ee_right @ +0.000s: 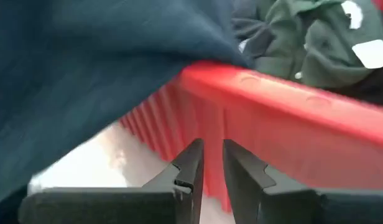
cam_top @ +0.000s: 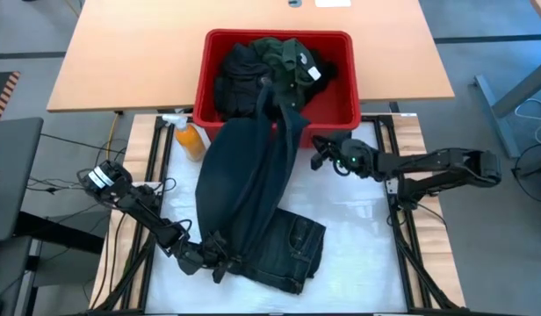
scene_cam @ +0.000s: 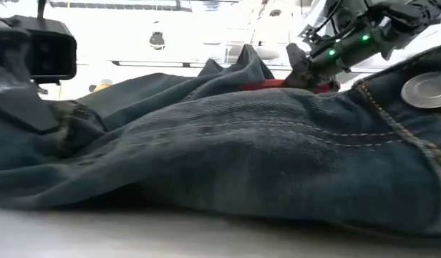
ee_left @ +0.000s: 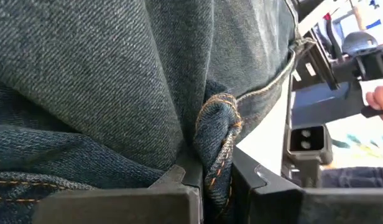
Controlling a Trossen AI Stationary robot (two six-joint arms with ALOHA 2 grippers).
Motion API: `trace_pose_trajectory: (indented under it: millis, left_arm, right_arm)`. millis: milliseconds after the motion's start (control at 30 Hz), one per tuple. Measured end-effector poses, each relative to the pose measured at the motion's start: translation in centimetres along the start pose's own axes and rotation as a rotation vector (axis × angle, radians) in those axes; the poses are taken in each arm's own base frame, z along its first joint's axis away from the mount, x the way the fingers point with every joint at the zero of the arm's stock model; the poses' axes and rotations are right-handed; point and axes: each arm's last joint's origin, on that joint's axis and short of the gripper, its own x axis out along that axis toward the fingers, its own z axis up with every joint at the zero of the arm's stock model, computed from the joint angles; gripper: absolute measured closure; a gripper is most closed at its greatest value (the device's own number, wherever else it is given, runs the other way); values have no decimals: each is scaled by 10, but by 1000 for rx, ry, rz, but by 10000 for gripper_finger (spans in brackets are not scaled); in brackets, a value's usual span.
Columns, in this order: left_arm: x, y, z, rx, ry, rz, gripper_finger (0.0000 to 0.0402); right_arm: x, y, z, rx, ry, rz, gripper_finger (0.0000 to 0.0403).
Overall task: Fold laundry
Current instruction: Remove the blue pants from the red bin
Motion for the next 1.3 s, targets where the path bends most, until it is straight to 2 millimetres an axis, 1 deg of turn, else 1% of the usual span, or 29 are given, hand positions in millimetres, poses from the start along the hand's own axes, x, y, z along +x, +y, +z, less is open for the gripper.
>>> trace_pose_trajectory:
  millis: [167, 300, 367, 467, 533, 600, 733, 833, 967, 1133, 1300]
  left_arm:
    - [-2, -6, -11, -66, 116, 12, 384]
    - [-4, -9, -17, -105, 152, 12, 384]
    - [-4, -10, -18, -122, 175, 18, 384]
    - [-5, -13, -22, -139, 227, 17, 380]
    - [-6, -15, -23, -128, 255, 9, 370]
    - [-6, -16, -24, -106, 268, -4, 355]
    - [-8, -24, -20, -53, 268, -40, 314]
    - [-13, -30, -13, -21, 273, -75, 286]
    - [-24, -41, 6, 67, 283, -134, 265]
    - [-39, -51, 46, 198, 164, -179, 264]
    - [-48, -51, 76, 434, 106, -203, 264]
  right_arm:
    - [4, -7, 5, 13, -13, -37, 316]
    - [5, -8, 5, 13, -12, -40, 316]
    - [2, -7, 7, 15, -8, -5, 316]
    - [-9, -1, 12, 18, -3, 98, 316]
    - [-19, 2, 14, 1, 7, 146, 316]
    - [-30, 6, 17, -31, 10, 195, 316]
    - [-53, 11, 15, -85, 67, 277, 316]
    - [-69, 15, 12, -95, 108, 338, 316]
    - [-86, 22, 9, -89, 137, 420, 316]
    - [-94, 33, 4, -95, 154, 488, 316]
    - [-98, 43, -4, -71, 204, 524, 316]
